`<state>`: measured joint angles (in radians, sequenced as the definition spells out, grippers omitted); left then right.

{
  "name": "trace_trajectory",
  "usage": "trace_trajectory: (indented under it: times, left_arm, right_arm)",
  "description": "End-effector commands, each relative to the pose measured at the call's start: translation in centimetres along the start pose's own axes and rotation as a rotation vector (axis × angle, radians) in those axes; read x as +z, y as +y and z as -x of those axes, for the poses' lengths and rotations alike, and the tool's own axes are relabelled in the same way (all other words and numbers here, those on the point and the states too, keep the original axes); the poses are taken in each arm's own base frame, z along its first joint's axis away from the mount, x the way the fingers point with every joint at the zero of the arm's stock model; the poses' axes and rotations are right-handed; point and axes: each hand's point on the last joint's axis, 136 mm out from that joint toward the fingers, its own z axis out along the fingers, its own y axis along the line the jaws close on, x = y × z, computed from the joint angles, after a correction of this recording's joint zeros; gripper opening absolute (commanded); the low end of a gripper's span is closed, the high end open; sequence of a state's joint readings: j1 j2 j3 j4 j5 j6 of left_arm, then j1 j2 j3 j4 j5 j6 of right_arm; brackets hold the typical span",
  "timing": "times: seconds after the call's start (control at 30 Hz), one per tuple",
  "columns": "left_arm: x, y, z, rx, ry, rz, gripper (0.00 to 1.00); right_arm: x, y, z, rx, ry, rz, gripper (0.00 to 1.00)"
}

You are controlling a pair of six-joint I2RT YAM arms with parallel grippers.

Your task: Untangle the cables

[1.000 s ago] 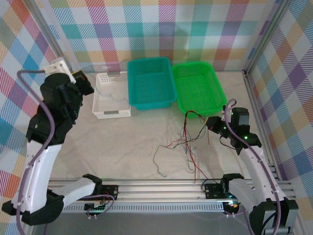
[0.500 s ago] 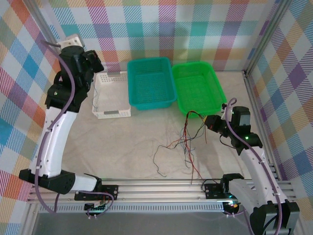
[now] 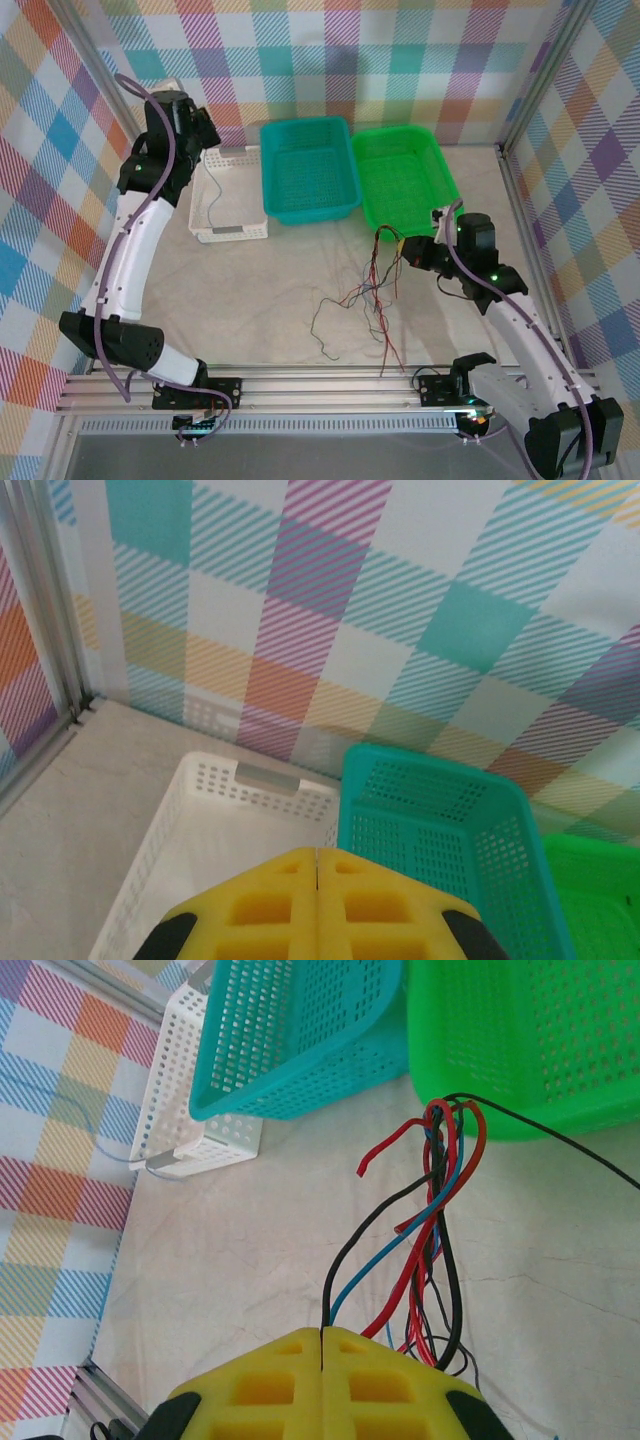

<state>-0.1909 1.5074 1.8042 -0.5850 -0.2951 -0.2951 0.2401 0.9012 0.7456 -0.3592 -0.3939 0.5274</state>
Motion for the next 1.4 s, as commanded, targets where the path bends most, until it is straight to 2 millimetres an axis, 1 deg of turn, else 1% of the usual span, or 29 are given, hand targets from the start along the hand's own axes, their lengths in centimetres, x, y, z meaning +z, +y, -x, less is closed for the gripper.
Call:
trace_trajectory:
  times: [0.0, 0.07, 0.13, 0.27, 0.37, 0.43, 0.53, 0.63, 0.7, 0.83, 0.97, 1.07, 1.13, 1.2, 1.3, 1.37]
  left_arm:
    - [0.8, -0.4, 1.2, -0.063, 0.000, -0.038, 0.00]
    - [-0.3, -1.6, 2.9, -0.082, -0.024, -0.094, 0.00]
    - [-1.9, -2.5, 4.9, -0.105, -0.066, -0.146, 0.00]
    - [-4.9, -3.6, 8.1, -0.126, -0.134, -0.213, 0.00]
    - [-7.0, -4.0, 9.9, -0.138, -0.185, -0.250, 0.00]
    - [-8.2, -4.1, 10.8, -0.142, -0.210, -0.269, 0.00]
    - [-9.4, -4.5, 11.7, -0.148, -0.233, -0.298, 0.00]
    - [-9.3, -4.8, 11.7, -0.147, -0.233, -0.310, 0.00]
    - [-8.4, -4.7, 11.2, -0.140, -0.217, -0.295, 0.00]
    - [-5.7, -4.6, 9.5, -0.128, -0.169, -0.260, 0.00]
    - [-3.1, -4.3, 7.1, -0.125, -0.119, -0.236, 0.00]
    - [-1.7, -3.7, 5.8, -0.115, -0.105, -0.202, 0.00]
    - [-1.3, -3.5, 5.6, -0.106, -0.103, -0.187, 0.00]
    - [-1.7, -3.6, 6.1, -0.106, -0.112, -0.196, 0.00]
    - [-3.2, -4.5, 7.5, -0.121, -0.138, -0.247, 0.00]
    - [-4.9, -5.0, 9.0, -0.144, -0.169, -0.288, 0.00]
  right_arm:
    - [-0.8, 1.9, 1.8, -0.076, -0.052, 0.030, 0.00]
    - [-0.9, 2.0, 1.9, -0.081, -0.054, 0.029, 0.00]
    - [-0.8, 2.1, 1.9, -0.081, -0.055, 0.031, 0.00]
    - [-0.4, 2.1, 1.6, -0.079, -0.048, 0.036, 0.00]
    - [-0.1, 2.0, 1.5, -0.079, -0.039, 0.033, 0.00]
    - [0.1, 2.1, 1.5, -0.083, -0.038, 0.035, 0.00]
    - [0.3, 2.3, 1.6, -0.089, -0.036, 0.039, 0.00]
    - [0.5, 2.4, 1.6, -0.092, -0.033, 0.039, 0.00]
    - [0.7, 2.5, 1.6, -0.094, -0.030, 0.041, 0.00]
    - [1.0, 2.5, 1.4, -0.100, -0.022, 0.041, 0.00]
    - [1.3, 2.4, 1.1, -0.103, -0.017, 0.036, 0.00]
    - [1.4, 2.3, 1.0, -0.107, -0.011, 0.036, 0.00]
    - [1.4, 2.2, 1.0, -0.107, -0.011, 0.032, 0.00]
    - [1.3, 2.3, 1.0, -0.111, -0.014, 0.032, 0.00]
    - [1.3, 2.5, 1.4, -0.116, -0.026, 0.033, 0.00]
    - [1.3, 2.6, 1.5, -0.116, -0.025, 0.034, 0.00]
